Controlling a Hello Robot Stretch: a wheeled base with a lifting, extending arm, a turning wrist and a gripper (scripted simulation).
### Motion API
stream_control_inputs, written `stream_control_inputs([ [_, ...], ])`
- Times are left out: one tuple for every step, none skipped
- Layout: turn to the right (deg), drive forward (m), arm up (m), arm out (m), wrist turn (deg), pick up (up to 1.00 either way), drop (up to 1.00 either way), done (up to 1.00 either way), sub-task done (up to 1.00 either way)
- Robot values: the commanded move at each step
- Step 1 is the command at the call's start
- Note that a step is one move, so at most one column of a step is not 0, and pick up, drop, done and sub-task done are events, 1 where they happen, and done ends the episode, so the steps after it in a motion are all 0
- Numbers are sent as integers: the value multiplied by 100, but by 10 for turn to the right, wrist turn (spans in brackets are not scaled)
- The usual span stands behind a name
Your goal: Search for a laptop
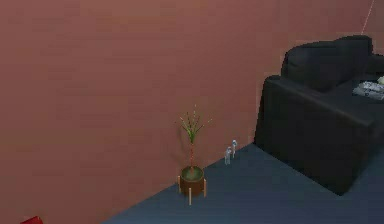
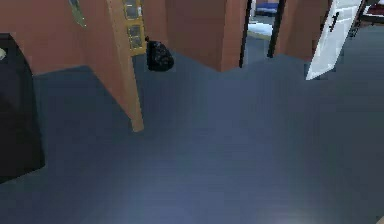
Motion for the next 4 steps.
stream_control_inputs([
  [120,0,0,0,0,0,0,0,0],
  [0,20,0,0,0,0,0,0,0],
  [450,0,0,0,0,0,0,0,0],
  [450,0,0,0,0,0,0,0,0],
])
